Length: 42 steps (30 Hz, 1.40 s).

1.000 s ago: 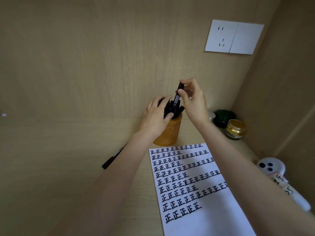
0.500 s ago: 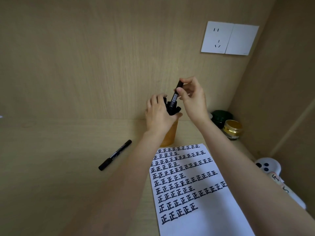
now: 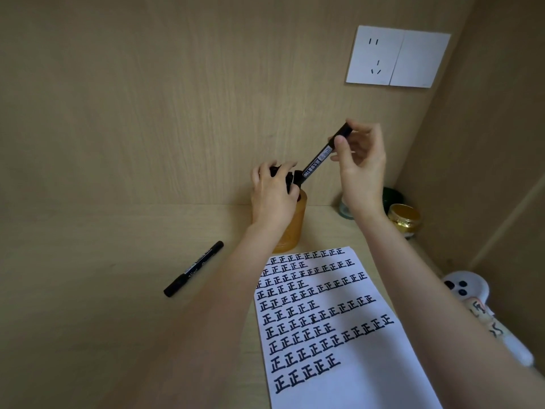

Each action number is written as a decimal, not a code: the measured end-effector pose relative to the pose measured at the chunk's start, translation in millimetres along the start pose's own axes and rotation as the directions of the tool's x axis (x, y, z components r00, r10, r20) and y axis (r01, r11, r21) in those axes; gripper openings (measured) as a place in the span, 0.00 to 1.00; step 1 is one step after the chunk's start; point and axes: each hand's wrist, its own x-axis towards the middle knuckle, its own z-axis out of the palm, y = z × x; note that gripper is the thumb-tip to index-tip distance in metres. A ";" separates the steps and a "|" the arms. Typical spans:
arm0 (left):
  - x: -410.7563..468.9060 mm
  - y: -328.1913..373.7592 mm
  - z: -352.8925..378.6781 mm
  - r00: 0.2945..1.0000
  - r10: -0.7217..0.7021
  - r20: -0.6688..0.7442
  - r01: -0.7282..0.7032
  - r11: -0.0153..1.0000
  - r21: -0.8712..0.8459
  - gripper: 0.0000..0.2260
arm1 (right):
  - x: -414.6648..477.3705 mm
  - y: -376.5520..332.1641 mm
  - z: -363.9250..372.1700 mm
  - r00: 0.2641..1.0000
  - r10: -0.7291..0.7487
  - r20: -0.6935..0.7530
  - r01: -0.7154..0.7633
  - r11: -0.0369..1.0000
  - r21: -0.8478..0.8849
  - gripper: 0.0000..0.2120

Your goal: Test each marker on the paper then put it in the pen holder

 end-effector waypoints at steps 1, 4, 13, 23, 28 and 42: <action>0.1 0.0 -0.6 1.000 -0.009 0.007 0.009 1.000 -0.025 0.19 | -4.2 3.1 -0.9 1.000 0.011 0.008 -0.011 1.000 0.007 0.08; -0.3 1.0 -4.0 0.999 -0.023 0.037 0.025 0.997 -0.070 0.18 | -16.0 12.9 2.5 0.993 0.039 0.107 -0.035 0.998 -0.043 0.07; -2.4 -9.1 -17.6 0.989 -0.036 0.144 0.077 0.954 -0.290 0.28 | -20.6 28.4 19.8 0.948 0.094 0.304 -0.048 0.987 -0.155 0.10; -7.0 -17.6 -21.2 0.993 -0.021 0.119 0.057 0.951 -0.303 0.29 | -11.1 24.4 15.5 0.909 0.078 0.408 -0.021 0.989 -0.144 0.10; -8.4 -19.0 -19.1 0.994 0.039 0.106 -0.010 0.967 -0.256 0.25 | -13.7 25.3 15.2 0.953 0.112 0.283 -0.069 0.985 -0.157 0.08; -12.0 -21.0 -16.2 0.997 0.027 0.074 -0.004 0.953 -0.303 0.26 | -37.0 43.0 18.6 0.900 0.172 0.401 -0.078 0.968 -0.240 0.14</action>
